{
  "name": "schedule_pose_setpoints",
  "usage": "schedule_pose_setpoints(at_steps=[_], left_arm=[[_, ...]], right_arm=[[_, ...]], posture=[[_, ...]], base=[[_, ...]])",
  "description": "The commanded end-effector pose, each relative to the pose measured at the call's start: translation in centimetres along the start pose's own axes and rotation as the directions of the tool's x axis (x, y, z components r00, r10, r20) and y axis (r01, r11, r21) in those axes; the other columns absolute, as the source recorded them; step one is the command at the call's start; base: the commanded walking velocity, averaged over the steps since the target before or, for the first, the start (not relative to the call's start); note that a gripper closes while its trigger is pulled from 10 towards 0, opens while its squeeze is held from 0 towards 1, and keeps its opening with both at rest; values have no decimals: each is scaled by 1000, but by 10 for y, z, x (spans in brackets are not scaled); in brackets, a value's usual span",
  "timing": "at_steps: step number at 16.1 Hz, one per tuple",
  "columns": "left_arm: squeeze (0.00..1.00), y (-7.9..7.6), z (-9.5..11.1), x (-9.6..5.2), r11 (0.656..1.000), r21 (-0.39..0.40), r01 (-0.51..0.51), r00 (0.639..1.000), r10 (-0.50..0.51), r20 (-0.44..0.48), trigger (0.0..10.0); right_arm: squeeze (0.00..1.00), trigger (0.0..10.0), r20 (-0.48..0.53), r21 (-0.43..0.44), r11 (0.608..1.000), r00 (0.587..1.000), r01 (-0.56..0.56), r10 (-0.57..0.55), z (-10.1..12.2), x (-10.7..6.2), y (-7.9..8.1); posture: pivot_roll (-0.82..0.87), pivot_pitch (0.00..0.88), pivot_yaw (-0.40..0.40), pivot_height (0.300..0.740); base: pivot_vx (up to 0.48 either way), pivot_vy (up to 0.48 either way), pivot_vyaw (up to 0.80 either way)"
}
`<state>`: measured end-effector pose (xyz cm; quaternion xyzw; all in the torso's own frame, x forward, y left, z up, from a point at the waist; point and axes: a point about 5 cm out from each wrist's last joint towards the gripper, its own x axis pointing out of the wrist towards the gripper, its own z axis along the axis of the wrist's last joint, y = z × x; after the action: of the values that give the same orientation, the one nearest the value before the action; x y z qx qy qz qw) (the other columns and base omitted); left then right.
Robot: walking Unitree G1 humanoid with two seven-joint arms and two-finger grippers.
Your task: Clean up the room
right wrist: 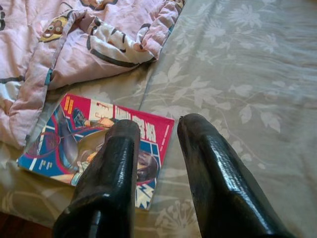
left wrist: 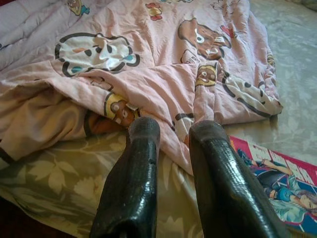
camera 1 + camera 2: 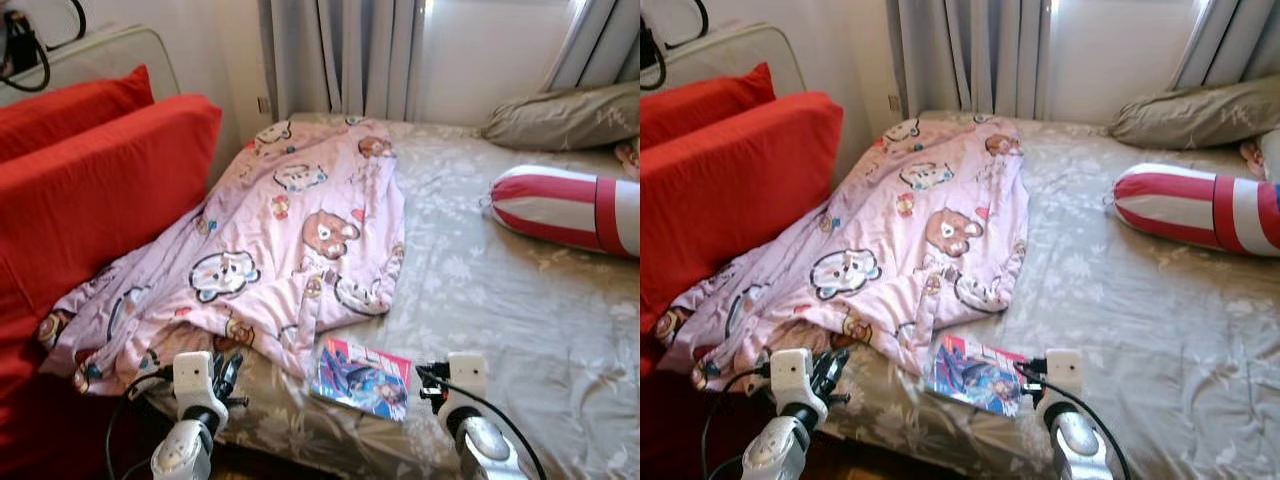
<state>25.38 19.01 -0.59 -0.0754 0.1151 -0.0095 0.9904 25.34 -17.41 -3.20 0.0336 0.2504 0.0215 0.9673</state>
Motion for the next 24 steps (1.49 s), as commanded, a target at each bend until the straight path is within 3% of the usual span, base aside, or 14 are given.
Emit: schedule_pose_setpoints(at_steps=[1, 5, 16, 24], left_arm=[[0, 3, 2, 1, 1000, -8, -8, 1000, 8, -3, 10000], [0, 3, 3, 2, 1000, -10, -9, 1000, 9, 3, 10000], [0, 1, 3, 3, 1000, -10, 4, 1000, -4, -9, 10000], [0, 1, 4, 4, 1000, -19, 10, 1000, -10, -8, 10000]], right_arm=[[0, 10000, -24, 9, 1000, 1000, -10, 10, -6, -1, 4], [0, 10000, -61, 19, 1000, 998, -9, 10, -9, -1, 5], [0, 10000, -49, 7, 999, 998, -37, 37, -12, -3, 8], [0, 10000, -68, 8, 998, 996, -58, 58, -18, -6, 9]], posture=[[24, 0, 16, 670], [29, 0, 12, 660], [32, 0, 20, 650], [32, 0, 21, 650]], base=[[0, 0, 0], [0, 0, 0], [0, 0, 0], [0, 0, 800]])
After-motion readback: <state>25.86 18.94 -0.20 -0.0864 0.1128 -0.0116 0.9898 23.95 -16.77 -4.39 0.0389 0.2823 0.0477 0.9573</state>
